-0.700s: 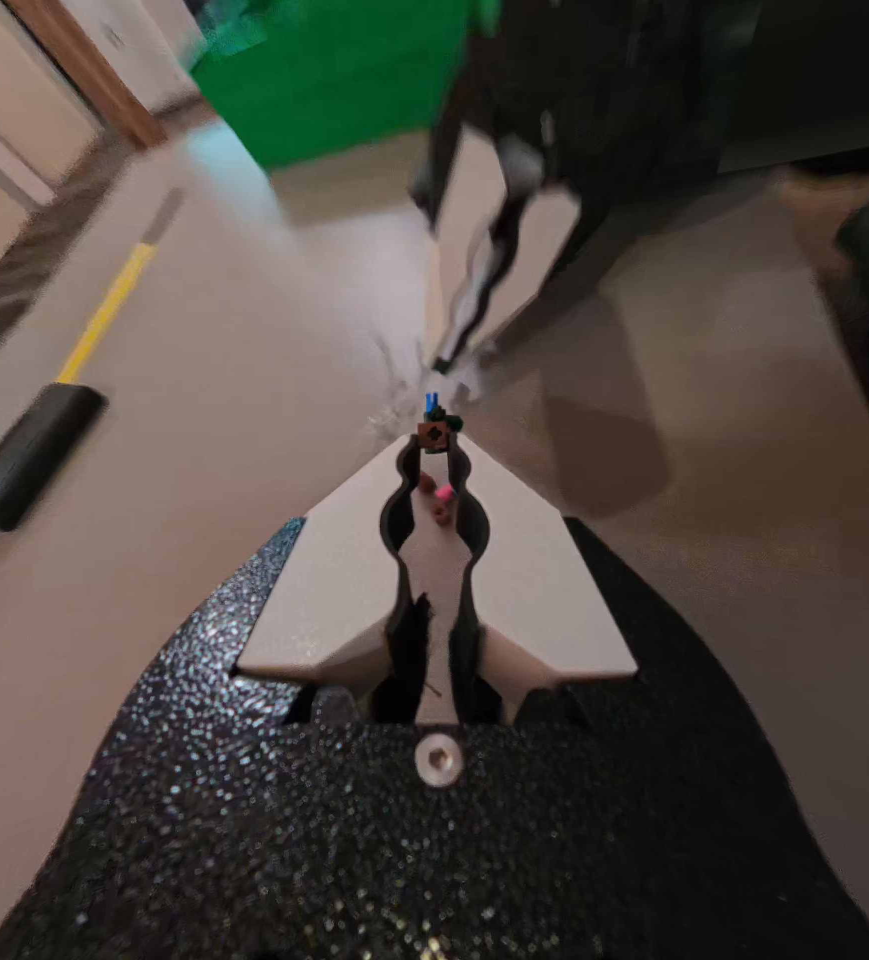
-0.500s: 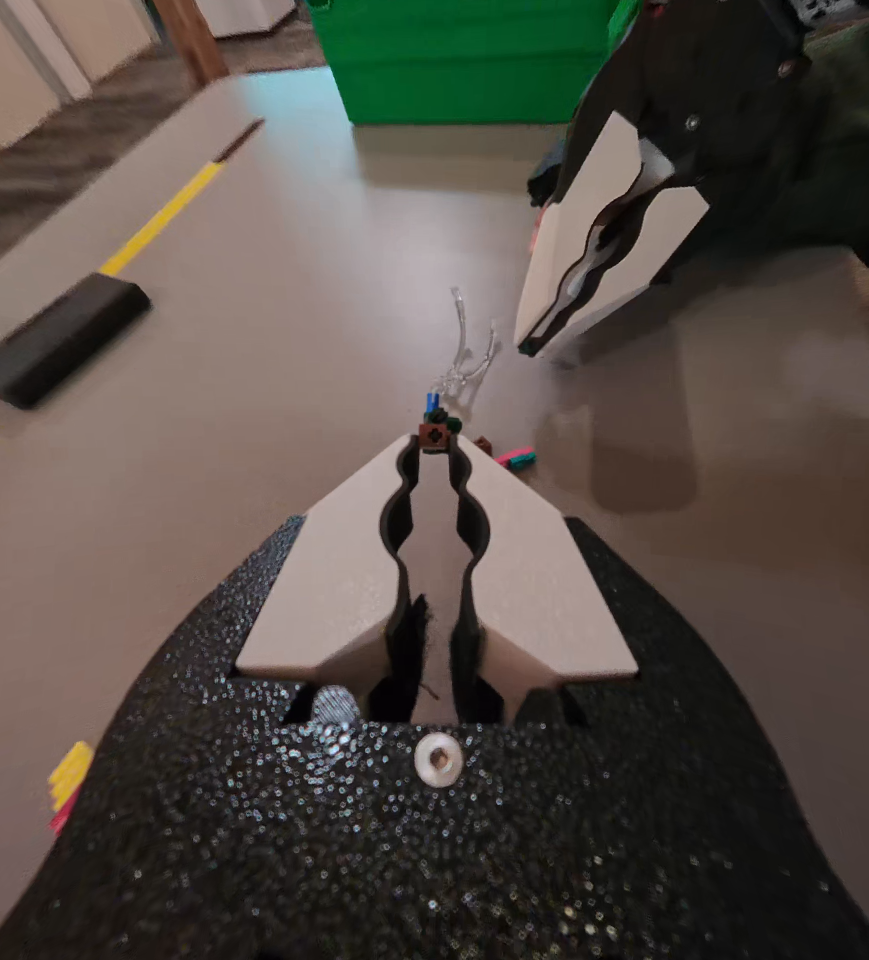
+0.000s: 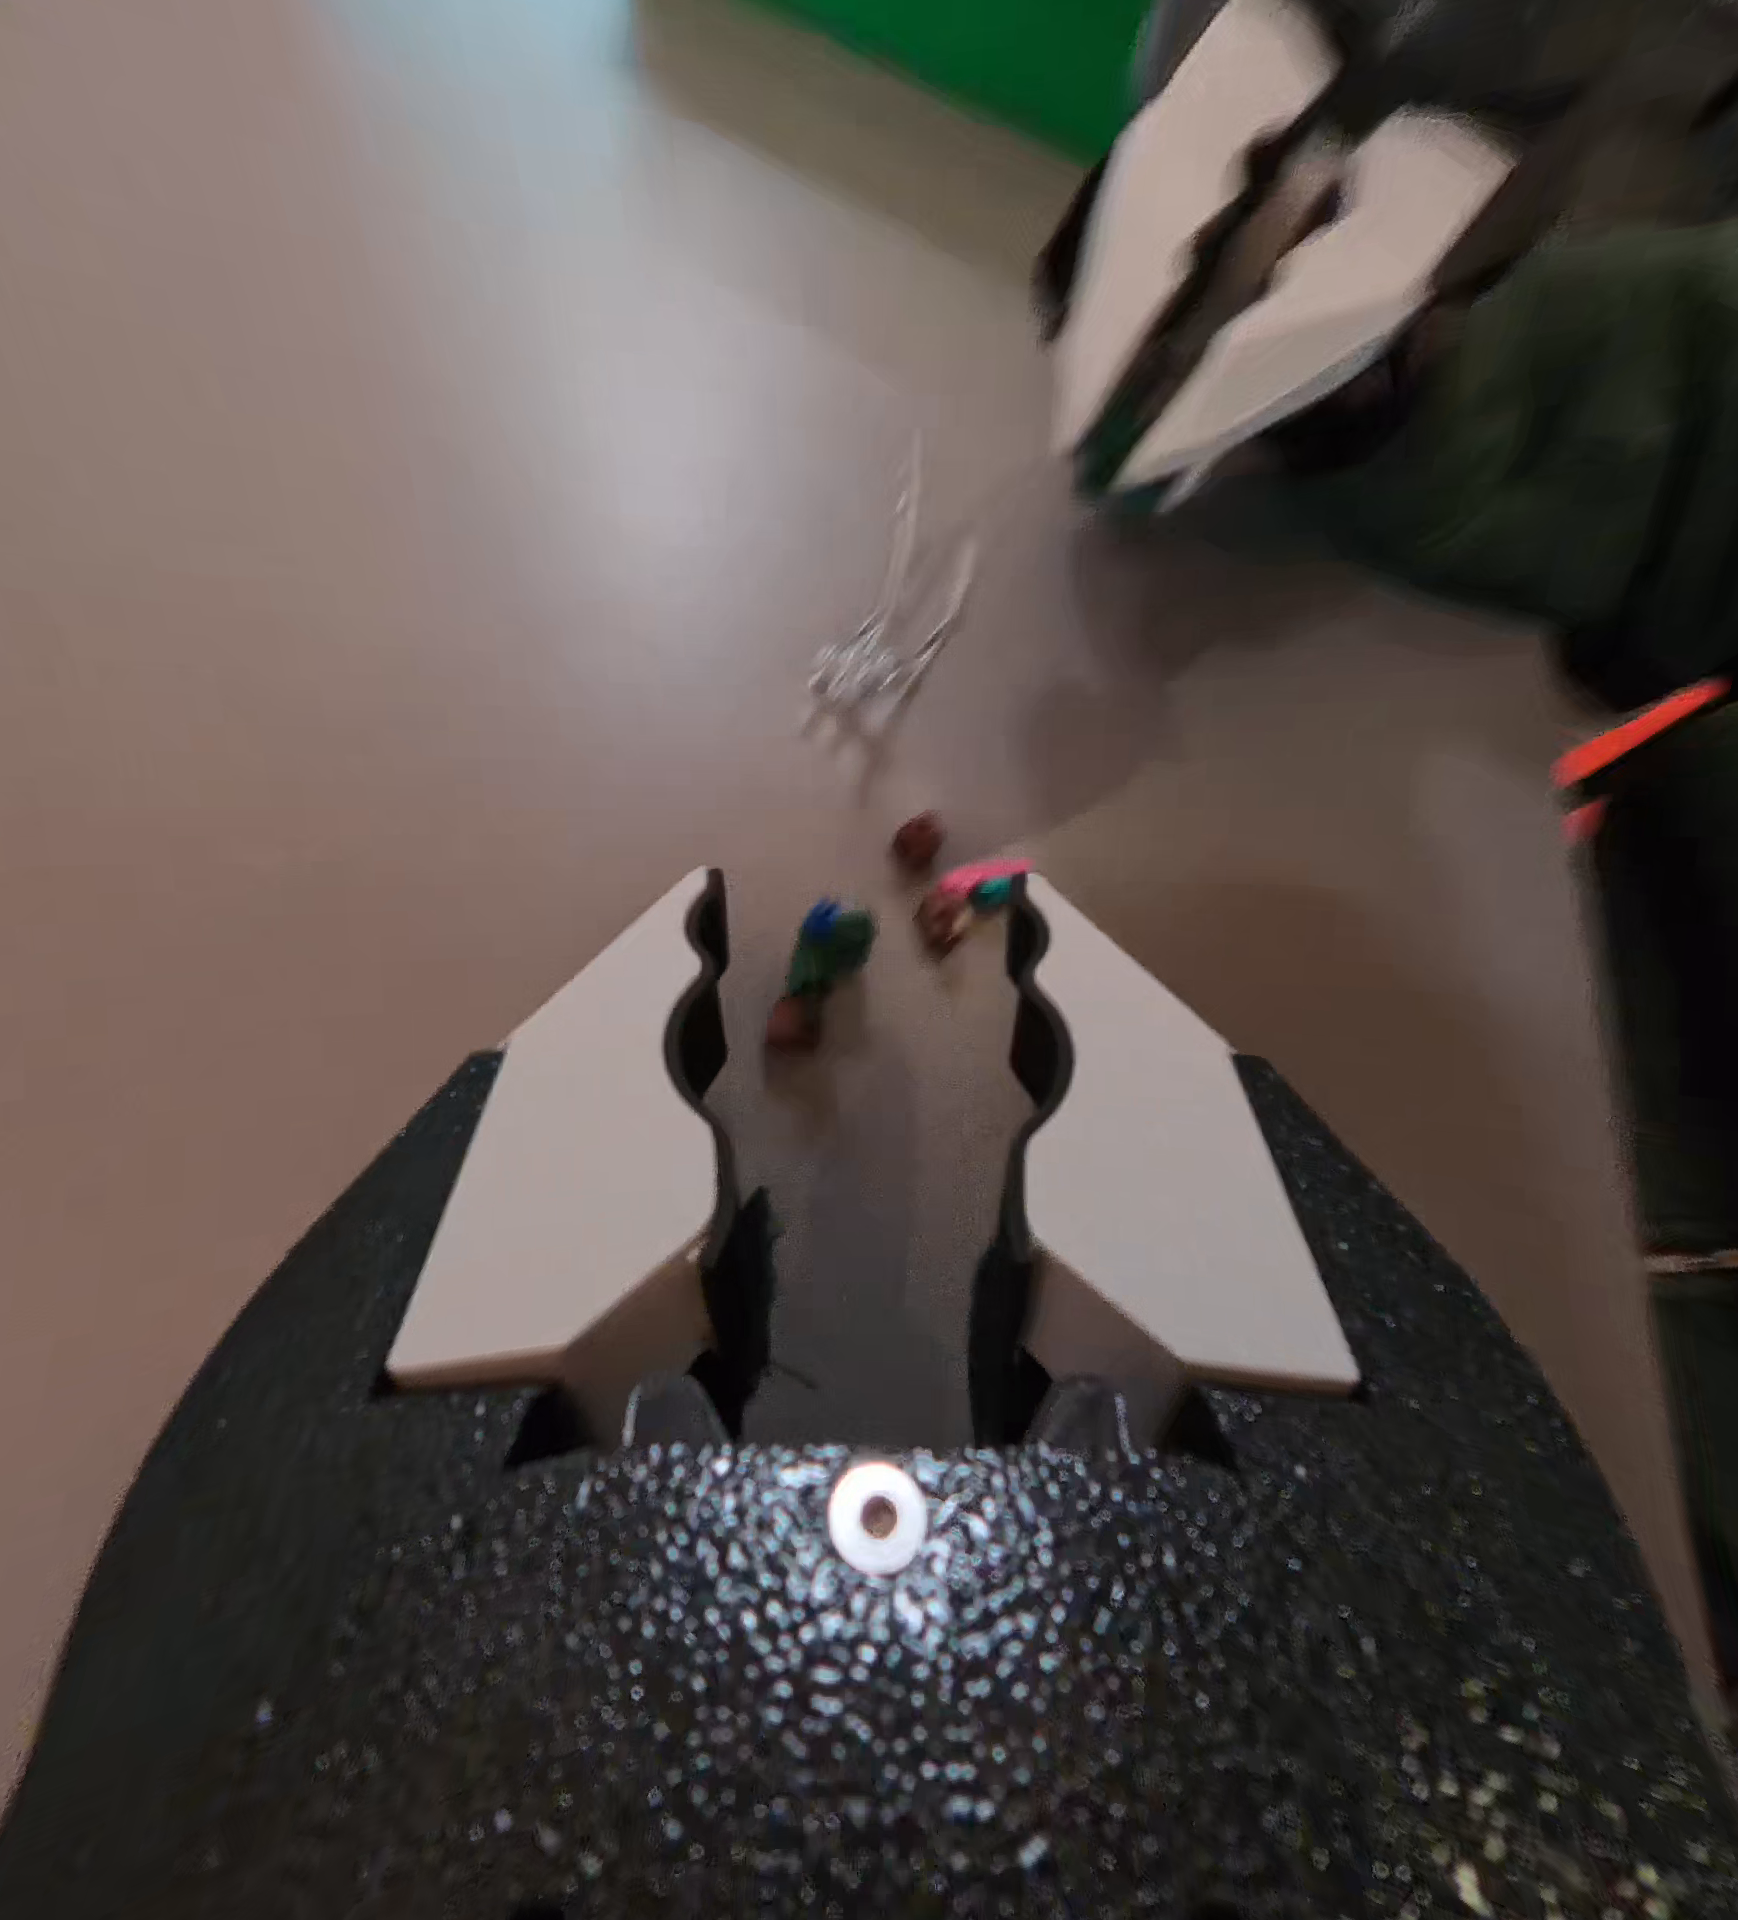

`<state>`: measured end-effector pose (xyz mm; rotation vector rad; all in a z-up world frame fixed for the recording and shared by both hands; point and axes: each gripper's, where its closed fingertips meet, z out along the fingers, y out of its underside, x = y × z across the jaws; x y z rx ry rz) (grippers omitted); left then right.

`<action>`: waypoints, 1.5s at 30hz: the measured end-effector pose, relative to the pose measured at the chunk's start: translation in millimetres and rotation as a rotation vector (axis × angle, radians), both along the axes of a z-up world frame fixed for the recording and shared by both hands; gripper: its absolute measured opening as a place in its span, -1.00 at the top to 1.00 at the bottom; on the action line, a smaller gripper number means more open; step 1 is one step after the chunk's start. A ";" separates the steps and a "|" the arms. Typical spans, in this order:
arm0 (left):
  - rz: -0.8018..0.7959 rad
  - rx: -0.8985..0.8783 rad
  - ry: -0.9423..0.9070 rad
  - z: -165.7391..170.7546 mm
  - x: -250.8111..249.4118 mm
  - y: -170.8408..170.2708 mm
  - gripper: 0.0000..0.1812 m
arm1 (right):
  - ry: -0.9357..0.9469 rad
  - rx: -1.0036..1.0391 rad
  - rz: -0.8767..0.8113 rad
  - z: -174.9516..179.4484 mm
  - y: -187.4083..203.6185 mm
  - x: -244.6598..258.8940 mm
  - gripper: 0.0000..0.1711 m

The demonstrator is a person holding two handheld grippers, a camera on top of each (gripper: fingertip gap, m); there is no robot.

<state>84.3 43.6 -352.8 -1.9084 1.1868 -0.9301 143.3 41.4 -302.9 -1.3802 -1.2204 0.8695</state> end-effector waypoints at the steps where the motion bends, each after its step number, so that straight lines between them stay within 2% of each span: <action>1: -0.034 -0.006 -0.112 17.6 7.0 -6.7 0.43 | -0.039 0.104 -0.067 1.4 6.1 1.2 0.94; 3: -0.071 -0.011 -0.301 48.1 15.7 -15.7 0.56 | -0.184 0.377 -0.238 3.4 19.9 2.9 0.94; 4: -0.063 0.002 -0.338 53.8 17.6 -15.9 0.63 | -0.263 0.495 -0.313 4.2 24.2 0.9 0.94; 6: -0.020 0.047 -0.340 53.3 20.4 -12.6 0.73 | -0.393 0.675 -0.397 2.8 24.9 -11.1 0.94; 10: 0.050 0.099 -0.339 53.4 24.6 -8.8 0.82 | -0.567 0.936 -0.436 -4.8 19.2 -38.4 0.94; 14: 0.090 0.097 -0.332 53.6 16.4 -3.5 1.00 | -0.576 0.949 -0.453 -5.6 20.9 -44.1 0.94; 15: 0.091 0.081 -0.346 54.9 16.2 -3.6 1.00 | -0.579 0.955 -0.457 -5.5 21.7 -44.4 0.94; 18: 0.133 0.075 -0.295 46.7 14.3 3.0 0.78 | -0.597 0.981 -0.455 -6.9 21.8 -45.2 0.95; 19: 0.130 0.072 -0.292 45.9 14.9 2.6 0.77 | -0.601 0.986 -0.451 -7.7 21.2 -45.8 0.95; 24: 0.124 0.105 -0.293 46.5 17.1 1.6 0.96 | -0.602 1.019 -0.441 -5.7 17.6 -47.6 0.95; 31: 0.102 0.075 -0.360 52.5 17.9 0.0 0.94 | -0.615 1.063 -0.459 -1.3 16.9 -45.5 0.95; 35: 0.122 0.071 -0.343 49.4 16.9 3.3 0.84 | -0.624 1.070 -0.456 -2.2 16.8 -45.7 0.95; 45: 0.128 0.084 -0.354 49.2 19.6 2.7 0.96 | -0.656 1.099 -0.454 -2.8 17.4 -45.6 0.95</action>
